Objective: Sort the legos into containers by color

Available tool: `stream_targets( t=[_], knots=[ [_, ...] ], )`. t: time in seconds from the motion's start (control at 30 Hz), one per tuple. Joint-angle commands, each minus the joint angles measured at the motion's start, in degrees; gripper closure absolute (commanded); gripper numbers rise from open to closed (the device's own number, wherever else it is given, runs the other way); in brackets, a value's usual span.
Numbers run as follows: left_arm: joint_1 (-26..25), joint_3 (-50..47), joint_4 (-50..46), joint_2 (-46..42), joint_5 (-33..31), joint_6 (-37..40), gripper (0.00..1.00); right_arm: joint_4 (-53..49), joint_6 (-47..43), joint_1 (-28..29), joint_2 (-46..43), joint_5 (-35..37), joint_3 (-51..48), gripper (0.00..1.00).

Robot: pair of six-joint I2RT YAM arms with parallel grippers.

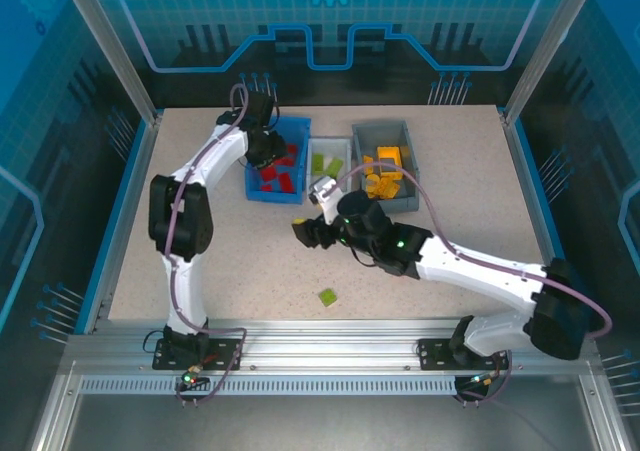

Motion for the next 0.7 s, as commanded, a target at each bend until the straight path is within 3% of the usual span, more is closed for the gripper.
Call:
stream_targets(
  t=[0.0, 0.2, 0.4, 0.57, 0.67],
  knots=[
    [0.2, 5.6, -5.6, 3.8, 0.6, 4.2, 0.82, 5.9, -0.5, 0.7, 2.7, 3.5, 3.9, 0.29],
    [0.3, 7.4, -7.3, 7.0, 1.4, 4.3, 0.63, 2.0, 1.3, -0.3, 1.9, 6.1, 3.4, 0.27],
    [0.1, 3.7, -6.1, 0.8, 2.6, 4.0, 0.41, -9.3, 8.6, -7.4, -5.6, 10.5, -3.0, 0.27],
    [-2.0, -3.4, -3.4, -9.8, 3.9, 3.1, 0.41, -24.9, 13.8, -17.8, -10.0, 11.6, -8.1, 0.28],
    [-6.3, -13.7, 2.0, -19.6, 6.4, 1.3, 0.41, -33.4, 11.2, -23.8, -7.6, 7.1, -8.0, 0.26]
  ],
)
